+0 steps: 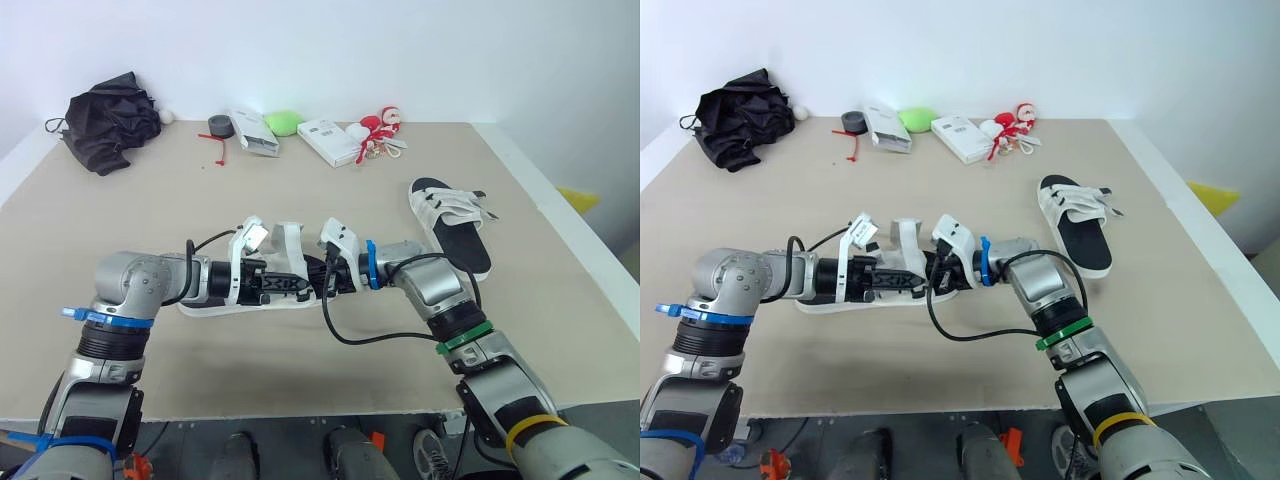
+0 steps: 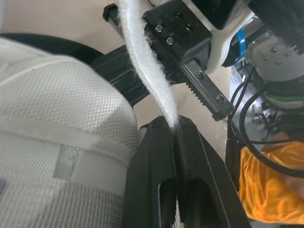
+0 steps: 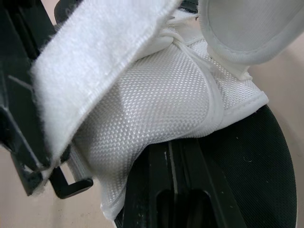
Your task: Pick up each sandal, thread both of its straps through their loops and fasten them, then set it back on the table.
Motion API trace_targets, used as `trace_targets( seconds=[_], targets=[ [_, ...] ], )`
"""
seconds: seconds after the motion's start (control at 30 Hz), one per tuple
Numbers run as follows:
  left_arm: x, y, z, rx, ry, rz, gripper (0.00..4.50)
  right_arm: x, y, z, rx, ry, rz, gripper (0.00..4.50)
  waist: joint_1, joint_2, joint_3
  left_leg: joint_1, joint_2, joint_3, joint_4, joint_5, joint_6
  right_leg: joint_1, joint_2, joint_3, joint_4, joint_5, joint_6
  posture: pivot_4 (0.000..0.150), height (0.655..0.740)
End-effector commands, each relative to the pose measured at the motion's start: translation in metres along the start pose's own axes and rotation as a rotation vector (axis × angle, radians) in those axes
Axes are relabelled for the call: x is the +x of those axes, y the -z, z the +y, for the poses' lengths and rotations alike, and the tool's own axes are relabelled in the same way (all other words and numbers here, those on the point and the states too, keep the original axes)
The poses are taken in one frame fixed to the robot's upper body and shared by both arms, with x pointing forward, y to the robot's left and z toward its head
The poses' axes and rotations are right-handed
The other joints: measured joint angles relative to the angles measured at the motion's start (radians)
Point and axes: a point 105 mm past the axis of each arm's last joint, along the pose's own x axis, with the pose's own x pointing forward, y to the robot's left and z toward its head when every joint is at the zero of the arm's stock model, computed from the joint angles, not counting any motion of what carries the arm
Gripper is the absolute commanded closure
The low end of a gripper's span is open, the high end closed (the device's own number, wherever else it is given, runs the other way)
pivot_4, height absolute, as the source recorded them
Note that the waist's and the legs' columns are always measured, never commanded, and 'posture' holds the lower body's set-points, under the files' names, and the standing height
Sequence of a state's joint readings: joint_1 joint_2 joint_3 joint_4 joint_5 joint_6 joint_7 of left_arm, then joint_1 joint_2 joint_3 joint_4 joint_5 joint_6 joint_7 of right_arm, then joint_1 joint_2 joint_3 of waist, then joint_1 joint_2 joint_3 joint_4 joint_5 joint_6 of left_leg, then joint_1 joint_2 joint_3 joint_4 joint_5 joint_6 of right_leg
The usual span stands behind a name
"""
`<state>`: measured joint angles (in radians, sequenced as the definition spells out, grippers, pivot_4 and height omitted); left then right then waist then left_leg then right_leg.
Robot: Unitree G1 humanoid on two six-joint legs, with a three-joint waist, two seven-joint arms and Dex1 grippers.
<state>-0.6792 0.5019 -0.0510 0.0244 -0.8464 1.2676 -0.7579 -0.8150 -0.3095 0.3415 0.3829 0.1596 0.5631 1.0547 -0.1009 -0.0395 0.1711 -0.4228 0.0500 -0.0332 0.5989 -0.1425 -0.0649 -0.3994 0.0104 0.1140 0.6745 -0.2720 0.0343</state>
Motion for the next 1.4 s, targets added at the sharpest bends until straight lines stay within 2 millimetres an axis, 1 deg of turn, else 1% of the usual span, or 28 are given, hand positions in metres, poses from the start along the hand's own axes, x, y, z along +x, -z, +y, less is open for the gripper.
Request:
trace_targets(
  seconds=[0.03,0.1,0.17,0.23,0.33,0.4,0.53,0.63,0.87,1.03,1.07,1.1,1.17,1.23,1.27,1.33,1.4],
  targets=[
    [-0.002,-0.02,0.001,-0.075,0.02,-0.093,4.44,-0.001,0.046,-0.007,0.098,0.069,0.144,4.5,0.0,0.0,0.0,0.0,0.0,0.0,0.0,0.0,0.0,0.0,0.0,0.0,0.0,0.0,0.0,0.15,0.738],
    [-0.005,-0.038,-0.004,-0.149,0.081,-0.178,4.44,-0.001,0.046,-0.006,0.098,0.068,0.144,4.5,0.001,0.0,0.0,0.0,0.0,0.0,0.0,0.0,0.001,0.0,0.0,0.0,0.0,0.0,0.0,0.15,0.738],
    [-0.009,-0.051,-0.004,-0.208,0.112,-0.24,4.44,-0.001,0.046,-0.006,0.098,0.068,0.143,4.5,0.001,0.0,0.0,-0.001,0.0,-0.001,0.0,0.001,0.001,0.0,0.0,-0.001,0.0,0.0,0.0,0.15,0.738],
    [-0.013,-0.058,-0.002,-0.252,0.12,-0.275,4.44,0.0,0.046,-0.006,0.099,0.069,0.143,4.5,0.001,0.0,0.0,-0.001,0.0,-0.001,0.0,0.001,0.002,0.0,0.0,-0.001,0.0,0.0,0.001,0.15,0.738],
    [-0.014,-0.045,0.01,-0.289,0.058,-0.231,4.44,0.0,0.047,-0.006,0.1,0.068,0.145,4.5,0.0,0.0,0.0,-0.001,0.0,-0.001,0.0,0.001,0.002,0.0,0.0,-0.001,0.0,0.001,0.002,0.15,0.738],
    [-0.014,-0.036,0.012,-0.304,0.044,-0.201,4.44,0.0,0.048,-0.006,0.102,0.069,0.146,4.5,0.0,0.0,0.0,-0.001,0.0,-0.001,0.0,0.001,0.002,0.001,0.0,-0.001,0.0,0.001,0.002,0.15,0.738],
    [-0.009,-0.018,0.005,-0.315,0.073,-0.14,4.44,-0.001,0.049,-0.005,0.108,0.07,0.146,4.5,0.0,-0.001,0.0,-0.001,0.0,-0.001,0.0,0.001,0.002,0.002,0.0,-0.001,0.0,0.002,0.003,0.15,0.738],
    [-0.004,-0.002,0.001,-0.289,0.067,-0.078,4.44,-0.002,0.05,-0.005,0.111,0.072,0.146,4.5,0.0,-0.001,0.0,-0.001,0.0,-0.001,0.0,0.001,0.001,0.001,0.0,-0.001,-0.001,0.001,0.002,0.15,0.738],
    [-0.001,0.003,-0.002,-0.25,0.056,-0.05,4.44,-0.002,0.05,-0.006,0.111,0.074,0.147,4.5,0.0,-0.001,0.0,0.0,0.0,-0.001,-0.001,0.0,0.0,0.002,0.0,0.0,-0.004,0.001,0.002,0.15,0.738],
    [-0.001,0.006,0.007,-0.184,-0.015,-0.037,4.44,-0.002,0.049,-0.006,0.11,0.075,0.145,4.5,0.0,-0.001,0.0,0.0,0.0,-0.001,-0.001,0.0,0.0,0.003,0.0,0.0,-0.006,0.001,0.002,0.15,0.738],
    [-0.002,0.0,0.008,-0.178,-0.02,-0.063,4.44,-0.002,0.049,-0.006,0.109,0.074,0.146,4.5,0.0,-0.001,-0.001,0.0,0.0,-0.001,-0.001,0.0,0.0,0.003,0.0,0.0,-0.007,0.002,0.002,0.15,0.738],
    [-0.004,-0.01,0.009,-0.197,-0.004,-0.107,4.44,-0.002,0.049,-0.006,0.109,0.074,0.146,4.5,0.0,-0.001,-0.001,0.0,0.0,-0.001,-0.001,0.0,0.0,0.003,0.0,0.0,-0.007,0.002,0.002,0.15,0.738],
    [-0.009,-0.034,0.008,-0.27,0.052,-0.221,4.44,-0.002,0.049,-0.006,0.108,0.073,0.146,4.5,0.0,-0.001,-0.001,0.0,0.0,-0.001,-0.001,0.0,0.0,0.003,0.0,0.0,-0.007,0.002,0.002,0.15,0.738],
    [-0.014,-0.05,0.007,-0.338,0.112,-0.3,4.44,-0.002,0.048,-0.007,0.108,0.072,0.145,4.5,0.001,-0.001,0.0,0.0,0.0,-0.001,-0.001,0.0,0.0,0.004,0.0,-0.001,-0.008,0.002,0.002,0.15,0.738],
    [-0.016,-0.054,0.007,-0.362,0.131,-0.324,4.44,-0.002,0.048,-0.007,0.108,0.072,0.145,4.5,0.0,-0.001,0.0,-0.001,0.0,-0.001,-0.001,0.0,0.0,0.003,0.0,-0.001,-0.008,0.002,0.002,0.15,0.738],
    [-0.02,-0.057,0.01,-0.408,0.148,-0.348,4.44,-0.002,0.049,-0.007,0.109,0.073,0.146,4.5,0.001,-0.002,0.0,-0.001,0.0,-0.001,-0.001,0.001,0.001,0.003,0.0,-0.001,-0.008,0.002,0.003,0.15,0.738],
    [-0.022,-0.051,0.018,-0.433,0.11,-0.343,4.44,-0.002,0.049,-0.007,0.112,0.075,0.146,4.5,0.001,-0.002,0.0,-0.001,0.0,-0.002,-0.001,0.001,0.001,0.003,0.0,-0.001,-0.008,0.002,0.003,0.15,0.738]
  ],
)
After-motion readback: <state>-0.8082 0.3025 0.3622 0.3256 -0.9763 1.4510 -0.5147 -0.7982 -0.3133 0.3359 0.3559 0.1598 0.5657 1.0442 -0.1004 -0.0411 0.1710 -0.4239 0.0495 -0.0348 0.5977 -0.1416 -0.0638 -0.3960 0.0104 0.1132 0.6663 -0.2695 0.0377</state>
